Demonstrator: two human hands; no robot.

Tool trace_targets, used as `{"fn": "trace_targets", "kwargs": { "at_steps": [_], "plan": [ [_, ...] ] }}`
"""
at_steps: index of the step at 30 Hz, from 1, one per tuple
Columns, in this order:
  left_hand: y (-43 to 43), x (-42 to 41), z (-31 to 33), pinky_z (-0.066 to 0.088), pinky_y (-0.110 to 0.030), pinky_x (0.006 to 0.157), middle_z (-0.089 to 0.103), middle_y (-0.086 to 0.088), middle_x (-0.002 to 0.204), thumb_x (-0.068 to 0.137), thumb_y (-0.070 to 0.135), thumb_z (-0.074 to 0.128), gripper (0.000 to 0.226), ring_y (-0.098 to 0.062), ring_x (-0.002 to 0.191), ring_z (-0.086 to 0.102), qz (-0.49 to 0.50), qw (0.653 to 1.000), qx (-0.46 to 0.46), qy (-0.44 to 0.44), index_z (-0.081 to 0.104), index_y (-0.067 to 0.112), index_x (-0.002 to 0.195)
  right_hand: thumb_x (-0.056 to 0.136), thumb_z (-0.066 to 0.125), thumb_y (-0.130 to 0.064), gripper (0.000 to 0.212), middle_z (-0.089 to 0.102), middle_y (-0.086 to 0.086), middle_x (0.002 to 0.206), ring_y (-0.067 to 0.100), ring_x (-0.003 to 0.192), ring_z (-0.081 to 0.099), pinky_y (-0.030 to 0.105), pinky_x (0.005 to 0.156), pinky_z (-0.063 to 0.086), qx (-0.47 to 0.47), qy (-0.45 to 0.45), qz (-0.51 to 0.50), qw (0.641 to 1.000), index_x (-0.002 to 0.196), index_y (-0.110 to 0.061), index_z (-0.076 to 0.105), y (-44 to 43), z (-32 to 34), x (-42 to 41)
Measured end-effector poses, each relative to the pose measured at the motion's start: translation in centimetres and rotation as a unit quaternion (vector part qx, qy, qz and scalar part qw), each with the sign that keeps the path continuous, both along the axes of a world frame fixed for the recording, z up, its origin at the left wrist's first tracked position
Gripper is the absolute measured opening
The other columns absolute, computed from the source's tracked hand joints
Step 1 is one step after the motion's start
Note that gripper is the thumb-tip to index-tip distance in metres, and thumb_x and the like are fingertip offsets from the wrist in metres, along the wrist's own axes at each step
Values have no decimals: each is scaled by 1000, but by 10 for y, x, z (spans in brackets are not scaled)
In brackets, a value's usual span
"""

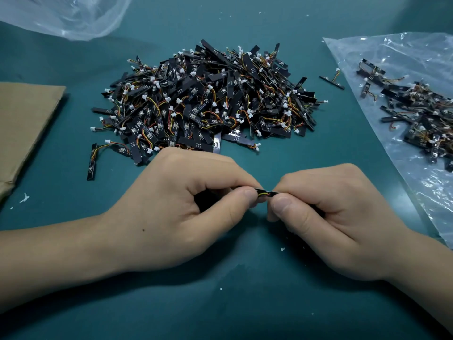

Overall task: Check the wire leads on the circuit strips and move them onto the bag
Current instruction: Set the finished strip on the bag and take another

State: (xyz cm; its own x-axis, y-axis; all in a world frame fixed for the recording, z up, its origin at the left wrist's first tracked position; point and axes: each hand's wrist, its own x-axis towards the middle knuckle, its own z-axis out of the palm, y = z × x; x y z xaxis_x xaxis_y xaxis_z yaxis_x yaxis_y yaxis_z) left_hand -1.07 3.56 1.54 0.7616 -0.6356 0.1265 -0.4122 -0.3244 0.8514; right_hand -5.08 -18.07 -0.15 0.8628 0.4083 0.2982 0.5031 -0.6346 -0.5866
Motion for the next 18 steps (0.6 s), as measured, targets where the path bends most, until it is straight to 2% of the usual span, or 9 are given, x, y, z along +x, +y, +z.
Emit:
{"fn": "trace_targets", "kwargs": {
  "at_steps": [4,6,9,12,15,18],
  "plan": [
    [0,0,-1,38,-10,72,57,23,69,84,34,56,29,10,69,53,-8,999,25,-21,76,15,92,102,45,-28,39,54,-6,61,15,56,50,36,55,42,-11,-2,2,1000,75,-12,67,1,0,0],
    [0,-1,0,38,-4,70,58,24,68,83,31,57,26,13,69,55,2,999,-13,35,74,14,93,102,45,-29,39,53,-5,60,16,56,49,37,54,42,-16,-2,3,1000,74,-11,66,0,0,0],
    [-1,-2,1,38,-3,70,58,25,67,83,31,58,23,13,70,56,-3,999,-16,38,74,17,93,102,45,-29,39,54,-5,60,16,56,50,37,54,42,-16,0,6,1000,75,-12,66,0,-1,0],
    [-1,-2,1,38,-3,69,58,21,66,81,28,59,28,13,68,55,-4,998,-27,48,75,8,92,103,45,-30,38,54,-6,60,15,56,51,38,54,43,-19,-4,5,1000,76,-13,67,0,-1,0],
    [-1,-1,1,38,-7,69,57,19,66,80,32,58,34,9,66,52,-17,1000,14,10,77,5,89,103,45,-30,37,54,-8,61,14,56,50,39,53,43,-33,-7,5,999,77,-15,67,0,-1,0],
    [-1,2,7,39,-13,71,58,17,66,81,43,55,40,1,68,55,-17,999,24,-15,76,11,91,102,45,-30,38,55,-6,61,17,56,51,40,53,43,-30,-6,7,1000,76,-14,66,0,-1,0]
  ]
}}
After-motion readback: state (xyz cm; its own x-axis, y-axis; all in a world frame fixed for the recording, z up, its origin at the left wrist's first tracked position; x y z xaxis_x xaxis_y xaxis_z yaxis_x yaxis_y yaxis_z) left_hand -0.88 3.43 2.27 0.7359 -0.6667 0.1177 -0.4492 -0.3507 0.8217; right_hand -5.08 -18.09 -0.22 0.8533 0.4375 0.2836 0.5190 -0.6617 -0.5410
